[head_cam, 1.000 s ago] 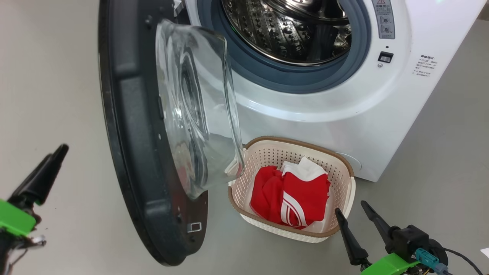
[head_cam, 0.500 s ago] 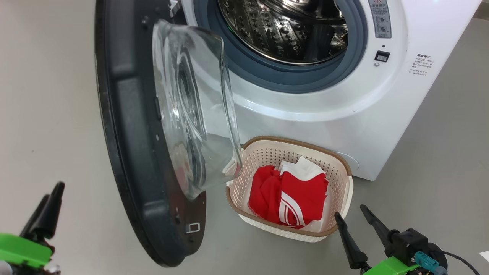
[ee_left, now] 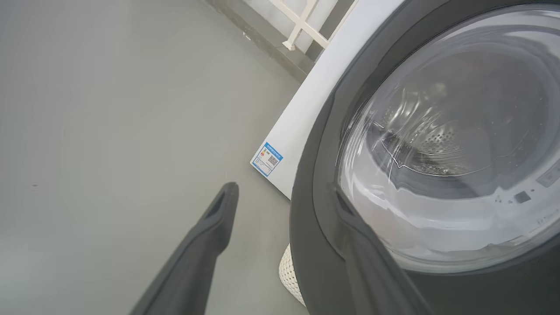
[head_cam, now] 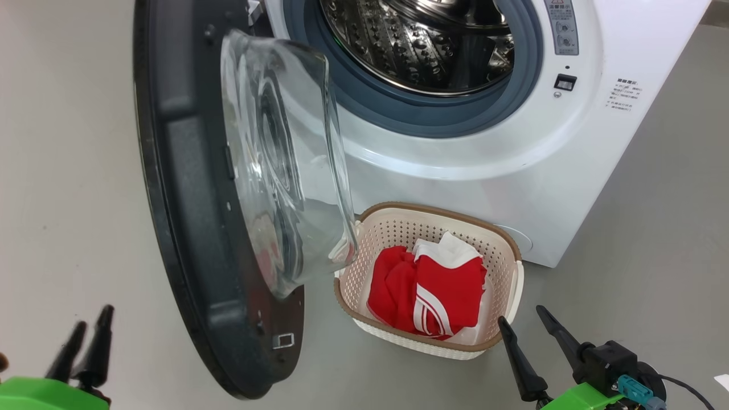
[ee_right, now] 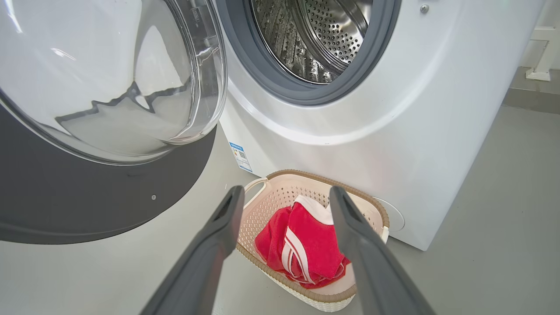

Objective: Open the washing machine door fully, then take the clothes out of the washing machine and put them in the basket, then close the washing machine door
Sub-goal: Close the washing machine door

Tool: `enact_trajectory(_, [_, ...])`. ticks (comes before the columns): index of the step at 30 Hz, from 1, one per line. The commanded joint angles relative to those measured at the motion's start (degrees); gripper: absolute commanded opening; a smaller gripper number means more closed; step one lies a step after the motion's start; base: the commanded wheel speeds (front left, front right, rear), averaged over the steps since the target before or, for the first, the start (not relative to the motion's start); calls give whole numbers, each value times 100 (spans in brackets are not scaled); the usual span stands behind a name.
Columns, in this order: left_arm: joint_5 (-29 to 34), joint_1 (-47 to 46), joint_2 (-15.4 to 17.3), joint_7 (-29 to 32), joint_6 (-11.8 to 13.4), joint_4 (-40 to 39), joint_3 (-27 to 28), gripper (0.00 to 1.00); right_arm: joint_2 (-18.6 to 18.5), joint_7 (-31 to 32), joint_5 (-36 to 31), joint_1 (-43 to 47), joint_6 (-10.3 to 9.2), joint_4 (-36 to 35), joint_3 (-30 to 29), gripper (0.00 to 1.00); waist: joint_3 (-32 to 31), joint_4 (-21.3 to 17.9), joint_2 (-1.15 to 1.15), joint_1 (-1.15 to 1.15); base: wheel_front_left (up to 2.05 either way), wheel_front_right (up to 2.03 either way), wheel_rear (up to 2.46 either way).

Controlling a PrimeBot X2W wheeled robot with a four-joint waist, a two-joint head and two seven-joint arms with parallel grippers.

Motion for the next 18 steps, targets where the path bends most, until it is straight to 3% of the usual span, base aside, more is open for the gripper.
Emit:
enact_trajectory(1, [365, -175, 191, -66, -38, 7, 441, 100, 3, -38, 57, -99, 28, -124, 133, 100, 8, 2, 0, 0, 0, 0, 0])
enact_trajectory(14, [3474, 129, -842, -70, -38, -301, 2076, 100, 3, -38, 34, -102, 28, -133, 100, 100, 8, -30, 0, 0, 0, 0, 0])
enact_trajectory(18, [4045, 223, -1113, -70, -38, -484, 2403, 100, 3, -38, 36, -102, 28, -133, 103, 100, 5, -34, 0, 0, 0, 0, 0])
